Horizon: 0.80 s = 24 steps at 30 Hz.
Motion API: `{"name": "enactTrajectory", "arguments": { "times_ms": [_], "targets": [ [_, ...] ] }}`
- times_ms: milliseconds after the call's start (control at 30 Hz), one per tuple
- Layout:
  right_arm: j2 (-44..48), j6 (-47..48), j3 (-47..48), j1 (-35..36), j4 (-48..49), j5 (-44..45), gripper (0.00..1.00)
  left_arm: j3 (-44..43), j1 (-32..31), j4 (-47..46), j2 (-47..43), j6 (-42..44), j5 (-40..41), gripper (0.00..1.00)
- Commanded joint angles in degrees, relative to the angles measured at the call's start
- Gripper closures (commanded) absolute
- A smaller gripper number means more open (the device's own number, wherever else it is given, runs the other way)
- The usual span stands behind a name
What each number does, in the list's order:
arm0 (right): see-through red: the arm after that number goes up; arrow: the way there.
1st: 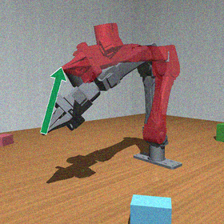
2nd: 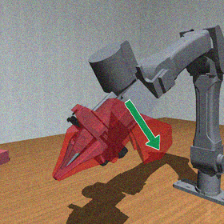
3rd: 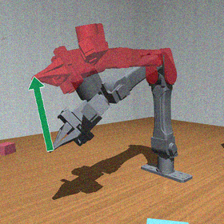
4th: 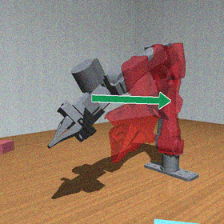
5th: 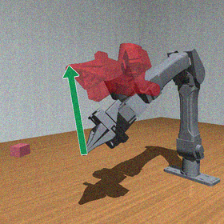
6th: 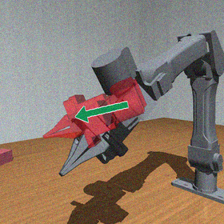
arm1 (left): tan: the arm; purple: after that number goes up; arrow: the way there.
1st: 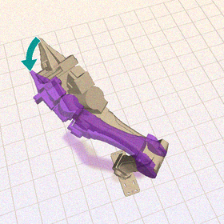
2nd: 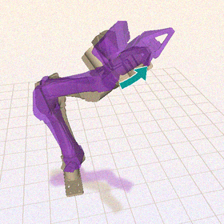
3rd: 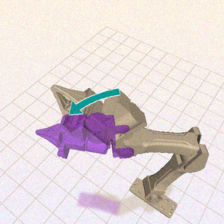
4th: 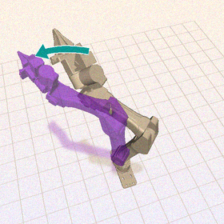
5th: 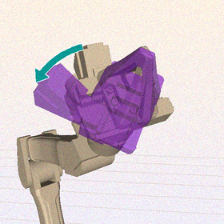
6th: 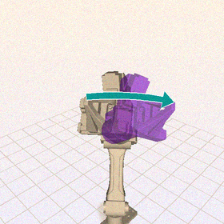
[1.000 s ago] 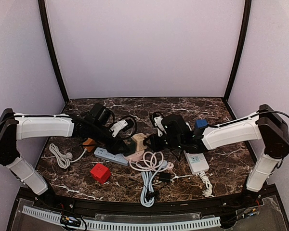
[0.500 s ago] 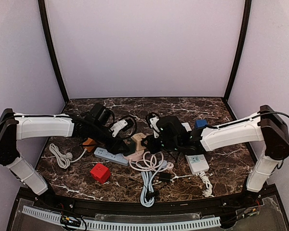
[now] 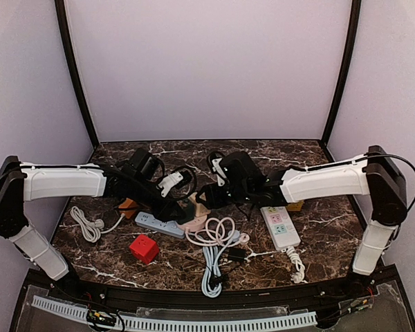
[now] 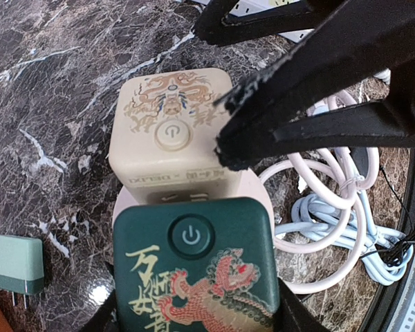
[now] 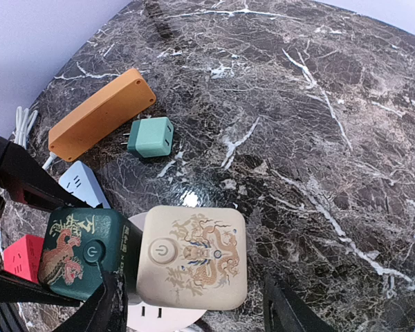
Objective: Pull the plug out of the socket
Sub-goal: Remove the plug from the socket.
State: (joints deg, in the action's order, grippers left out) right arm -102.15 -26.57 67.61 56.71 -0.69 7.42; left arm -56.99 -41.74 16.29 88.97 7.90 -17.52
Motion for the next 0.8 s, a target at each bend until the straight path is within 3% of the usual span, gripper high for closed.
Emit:
{"name": "enactTrajectory", "arguments": {
  "times_ms": [0, 367, 567, 667, 767],
  "targets": [
    [-2.5, 0.5, 3.2, -0.4, -2.8, -2.6, 0.39, 0.1, -0.1, 3.0, -0.8, 0.3, -1.7, 1.00],
    [-8.2, -0.7, 7.0, -0.8, -5.9, -3.4, 0.36, 0.1, -0.1, 3.1, -0.7, 0.4, -1.6, 0.99],
    [-9.7, -0.4, 9.0, -1.1, -5.8, -3.7, 0.43, 0.1, -0.1, 3.1, -0.6, 0.3, -1.9, 0.99],
    [-10.7, -0.3, 10.1, -1.0, -5.8, -4.2, 0.54, 0.1, -0.1, 3.1, -0.6, 0.4, -1.8, 1.00],
    [-10.5, -0.7, 9.8, -1.1, -5.7, -3.6, 0.78, 0.1, -0.1, 3.2, -0.7, 0.4, -1.5, 1.00]
  ]
}}
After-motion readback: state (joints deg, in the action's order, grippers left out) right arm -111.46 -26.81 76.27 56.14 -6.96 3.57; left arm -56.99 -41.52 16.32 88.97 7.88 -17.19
